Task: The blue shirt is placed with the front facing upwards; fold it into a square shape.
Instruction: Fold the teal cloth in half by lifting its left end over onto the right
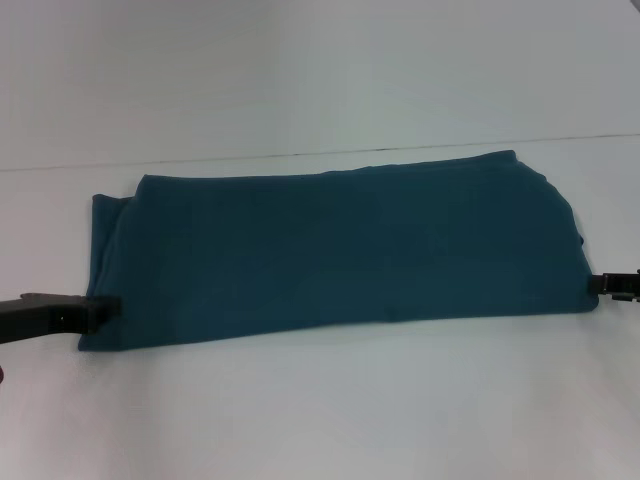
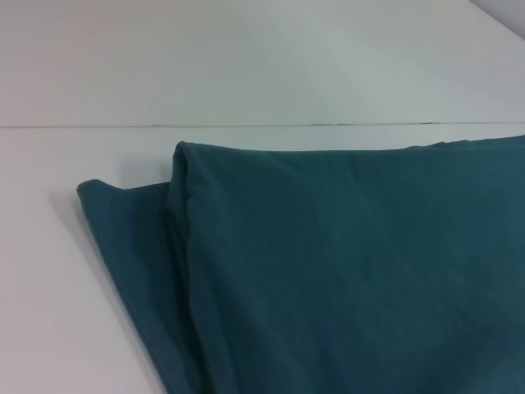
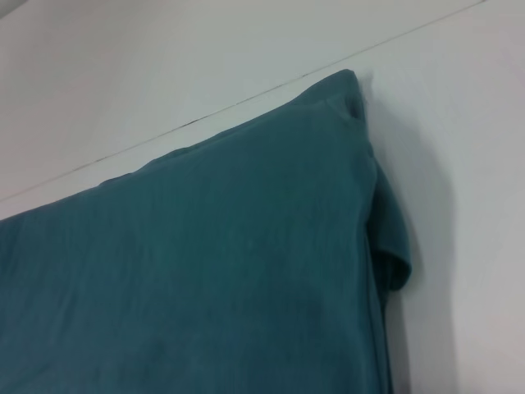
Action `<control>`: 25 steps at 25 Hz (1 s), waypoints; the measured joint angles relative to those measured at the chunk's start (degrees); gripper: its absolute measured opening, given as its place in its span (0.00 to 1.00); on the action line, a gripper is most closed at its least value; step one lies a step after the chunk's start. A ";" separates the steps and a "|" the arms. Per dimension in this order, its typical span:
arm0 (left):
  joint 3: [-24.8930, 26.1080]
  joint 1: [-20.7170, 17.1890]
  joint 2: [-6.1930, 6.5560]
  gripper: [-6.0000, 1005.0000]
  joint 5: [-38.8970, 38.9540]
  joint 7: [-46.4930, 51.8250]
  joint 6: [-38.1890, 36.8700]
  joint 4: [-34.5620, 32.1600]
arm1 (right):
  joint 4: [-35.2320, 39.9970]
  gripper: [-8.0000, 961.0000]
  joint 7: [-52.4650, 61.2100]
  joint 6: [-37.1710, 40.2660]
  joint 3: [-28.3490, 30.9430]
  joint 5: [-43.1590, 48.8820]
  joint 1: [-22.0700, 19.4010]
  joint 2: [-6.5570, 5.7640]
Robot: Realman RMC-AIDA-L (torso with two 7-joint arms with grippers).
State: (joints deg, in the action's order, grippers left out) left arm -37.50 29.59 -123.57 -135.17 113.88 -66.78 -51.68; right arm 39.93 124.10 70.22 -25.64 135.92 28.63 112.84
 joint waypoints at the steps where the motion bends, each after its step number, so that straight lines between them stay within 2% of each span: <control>1: -0.02 0.03 0.00 0.08 0.00 0.01 -0.01 0.00 | -0.01 0.54 0.00 0.00 -0.01 0.00 0.01 0.00; 9: 0.13 0.13 0.06 0.08 0.00 0.03 0.32 0.00 | -0.38 0.54 -0.35 -0.58 0.15 -0.10 0.24 -0.05; 15: -0.01 0.22 0.12 0.09 0.00 0.69 2.60 1.20 | -0.52 0.54 -0.54 -2.14 -0.19 -0.08 0.73 0.58; 24: -0.05 0.38 0.19 0.11 0.00 0.81 4.21 2.28 | -0.56 0.54 -0.67 -2.31 -0.20 -0.30 0.85 0.77; 25: -0.05 0.39 0.19 0.16 0.00 0.81 4.33 2.44 | -0.56 0.54 -0.67 -2.32 -0.20 -0.30 0.84 0.77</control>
State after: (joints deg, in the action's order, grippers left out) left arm -37.55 29.97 -123.38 -135.16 114.69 -62.45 -49.24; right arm 39.37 123.43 67.90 -25.84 135.62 29.47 113.61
